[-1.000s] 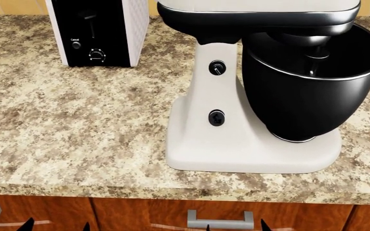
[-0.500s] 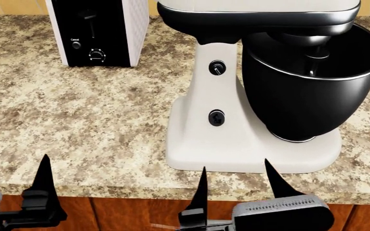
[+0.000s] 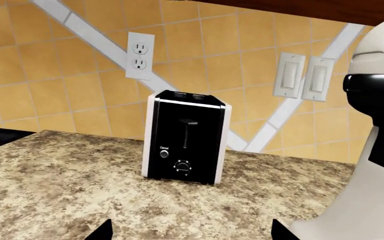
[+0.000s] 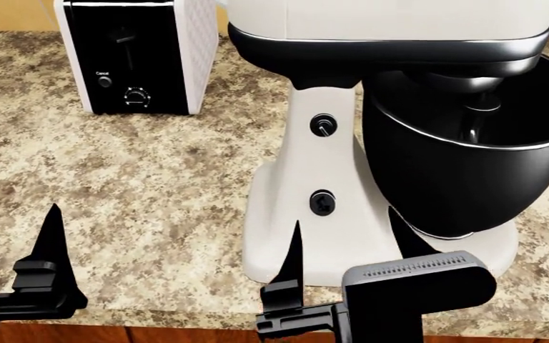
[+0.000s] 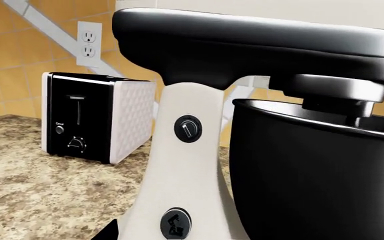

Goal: Open the stand mixer head.

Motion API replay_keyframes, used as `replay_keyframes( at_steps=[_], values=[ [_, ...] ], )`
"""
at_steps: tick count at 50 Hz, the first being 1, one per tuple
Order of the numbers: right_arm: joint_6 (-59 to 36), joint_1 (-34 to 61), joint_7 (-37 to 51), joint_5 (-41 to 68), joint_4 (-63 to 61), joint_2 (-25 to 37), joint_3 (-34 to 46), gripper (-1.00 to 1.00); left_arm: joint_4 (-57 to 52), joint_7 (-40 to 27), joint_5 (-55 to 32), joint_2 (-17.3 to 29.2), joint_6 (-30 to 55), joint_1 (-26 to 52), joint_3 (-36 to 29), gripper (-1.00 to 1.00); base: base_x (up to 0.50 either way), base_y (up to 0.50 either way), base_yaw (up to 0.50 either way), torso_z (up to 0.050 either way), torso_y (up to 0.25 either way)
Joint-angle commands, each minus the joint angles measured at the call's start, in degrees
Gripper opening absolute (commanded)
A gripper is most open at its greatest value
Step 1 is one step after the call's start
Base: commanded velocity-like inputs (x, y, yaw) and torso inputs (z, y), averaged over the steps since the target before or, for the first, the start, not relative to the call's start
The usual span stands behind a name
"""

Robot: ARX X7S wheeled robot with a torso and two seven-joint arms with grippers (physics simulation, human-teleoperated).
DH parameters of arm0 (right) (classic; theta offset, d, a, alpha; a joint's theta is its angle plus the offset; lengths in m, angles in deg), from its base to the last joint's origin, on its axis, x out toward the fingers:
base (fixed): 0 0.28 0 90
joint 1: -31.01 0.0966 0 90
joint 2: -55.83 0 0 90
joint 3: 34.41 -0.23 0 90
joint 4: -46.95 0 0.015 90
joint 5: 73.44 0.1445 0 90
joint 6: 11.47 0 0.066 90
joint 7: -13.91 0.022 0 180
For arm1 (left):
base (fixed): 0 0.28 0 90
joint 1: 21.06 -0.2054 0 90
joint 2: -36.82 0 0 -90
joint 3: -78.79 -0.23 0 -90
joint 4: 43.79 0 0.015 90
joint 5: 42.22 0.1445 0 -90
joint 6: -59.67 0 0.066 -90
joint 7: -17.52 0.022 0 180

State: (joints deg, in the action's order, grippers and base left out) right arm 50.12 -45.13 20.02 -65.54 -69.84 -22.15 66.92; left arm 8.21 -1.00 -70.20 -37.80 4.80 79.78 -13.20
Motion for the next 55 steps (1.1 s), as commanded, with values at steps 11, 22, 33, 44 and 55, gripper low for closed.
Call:
replay_keyframes(
  at_steps=[11, 22, 33, 44, 55],
  values=[
    [1.3, 3.2, -1.9, -0.6, 4.8, 0.4, 3.9, -1.00, 0.2, -0.2, -0.8, 0.4, -0.5, -0.2, 0.1, 1.00, 0.00, 0.00, 0.00, 0.000, 0.000],
    [0.1, 9.5, -4.3, 2.6, 13.1, -0.6, 2.8, -1.00, 0.3, -0.2, -0.9, 0.5, -1.0, -0.5, -0.4, 1.00, 0.00, 0.00, 0.00, 0.000, 0.000],
    [4.0, 13.5, -3.3, 1.9, 23.7, -2.0, 2.1, -1.00, 0.2, -0.4, -1.4, 0.7, -1.3, -0.7, -0.2, 1.00, 0.00, 0.00, 0.00, 0.000, 0.000],
    [7.0, 14.4, -5.0, 1.7, 32.8, -2.6, 3.9, -1.00, -0.7, -0.8, -2.3, 1.1, -1.1, -0.6, 0.3, 1.00, 0.00, 0.00, 0.00, 0.000, 0.000],
    [6.3, 7.5, -0.9, 2.9, 17.5, 0.0, 0.3, -1.00, -1.0, -1.2, -2.5, 1.4, -1.3, -0.7, 0.4, 1.00, 0.00, 0.00, 0.00, 0.000, 0.000]
  ],
)
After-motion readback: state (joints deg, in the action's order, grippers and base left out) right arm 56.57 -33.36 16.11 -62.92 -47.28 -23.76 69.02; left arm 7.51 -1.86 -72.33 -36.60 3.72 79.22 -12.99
